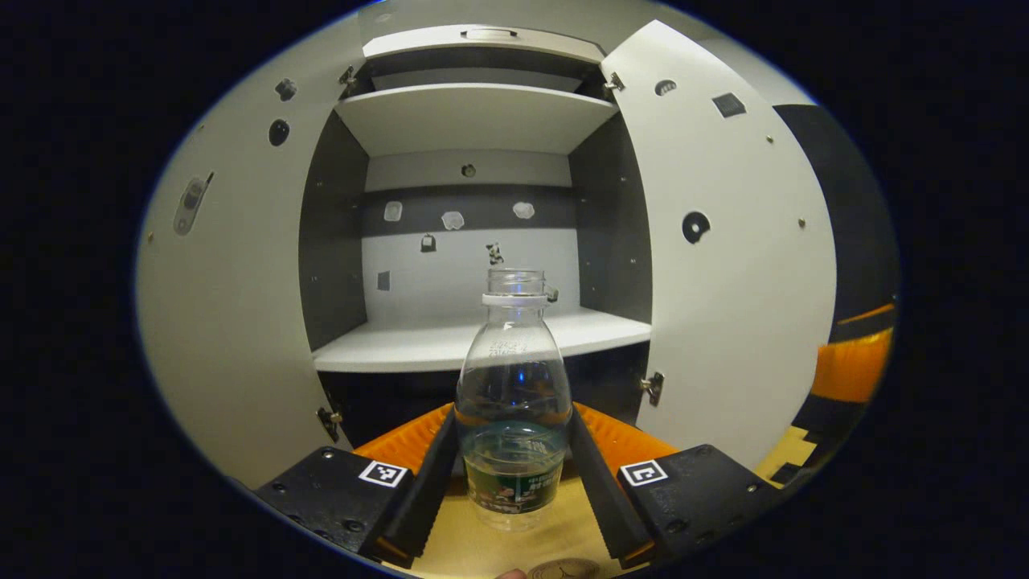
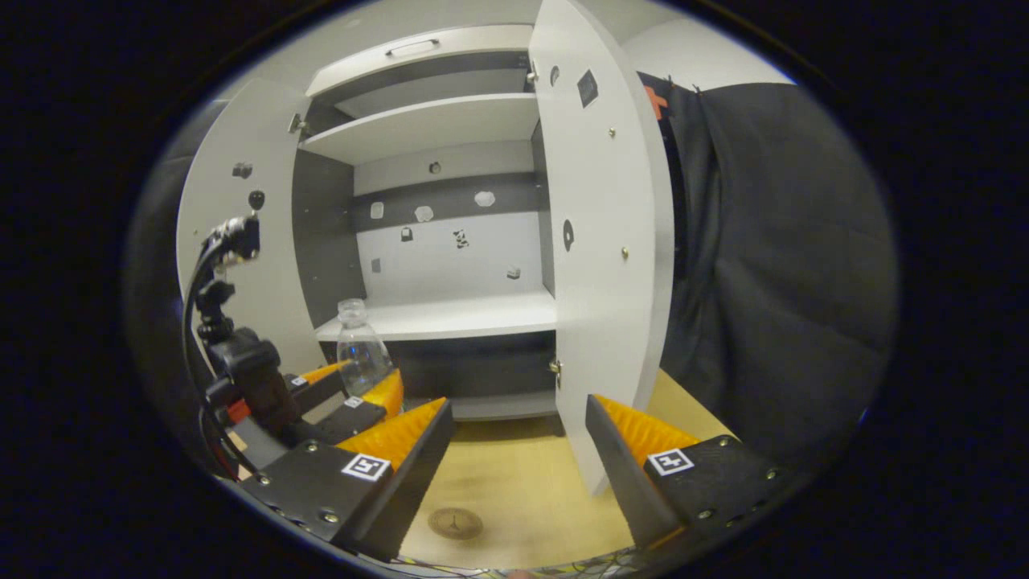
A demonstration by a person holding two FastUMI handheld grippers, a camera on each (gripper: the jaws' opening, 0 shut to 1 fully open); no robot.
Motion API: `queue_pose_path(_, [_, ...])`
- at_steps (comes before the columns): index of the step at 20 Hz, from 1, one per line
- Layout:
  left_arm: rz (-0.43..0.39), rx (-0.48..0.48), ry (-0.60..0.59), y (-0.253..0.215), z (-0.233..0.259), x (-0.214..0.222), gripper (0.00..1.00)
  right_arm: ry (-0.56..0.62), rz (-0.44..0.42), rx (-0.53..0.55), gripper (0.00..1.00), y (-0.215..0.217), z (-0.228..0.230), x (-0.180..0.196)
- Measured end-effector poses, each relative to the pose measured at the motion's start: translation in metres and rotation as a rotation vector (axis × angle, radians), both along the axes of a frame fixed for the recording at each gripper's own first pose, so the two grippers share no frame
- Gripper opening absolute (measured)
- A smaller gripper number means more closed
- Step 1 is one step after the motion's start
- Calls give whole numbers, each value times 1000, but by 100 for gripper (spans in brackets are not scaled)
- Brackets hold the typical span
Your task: Grasp the bottle in the cabinet with the left hand and place it on the coaster, then close the right door with the right hand and the left door with the left hand.
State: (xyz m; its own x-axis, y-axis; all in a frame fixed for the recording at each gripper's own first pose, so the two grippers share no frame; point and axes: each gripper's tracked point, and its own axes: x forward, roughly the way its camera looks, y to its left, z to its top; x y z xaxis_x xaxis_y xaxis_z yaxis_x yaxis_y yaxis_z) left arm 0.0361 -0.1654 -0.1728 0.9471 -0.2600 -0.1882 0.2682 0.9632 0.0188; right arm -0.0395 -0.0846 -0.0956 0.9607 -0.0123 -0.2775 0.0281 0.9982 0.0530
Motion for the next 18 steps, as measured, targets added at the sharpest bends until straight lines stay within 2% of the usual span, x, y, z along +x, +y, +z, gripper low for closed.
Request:
queue_pose_path(8, [-45, -15, 223, -18, -124, -57, 82, 129, -19, 14, 100, -20, -49, -24])
queue_pose_path(9, [-52, -31, 233, -21, -133, -62, 82, 144, -23, 16, 98, -21, -54, -26])
queue_pose_path(10, [-63, -46, 238, -25, -140, -67, 82, 157, -22, 21, 100, -22, -59, -29])
queue_pose_path(13, [-85, -35, 249, -32, -159, -76, 84, 183, -13, 22, 100, -23, -70, -32])
queue_pose_path(15, [-69, -18, 239, -28, -164, -76, 82, 198, -13, 23, 100, -25, -75, -33])
queue_pose_path(18, [-61, -43, 265, -30, -174, -77, 82, 229, -15, 38, 100, -26, -85, -37])
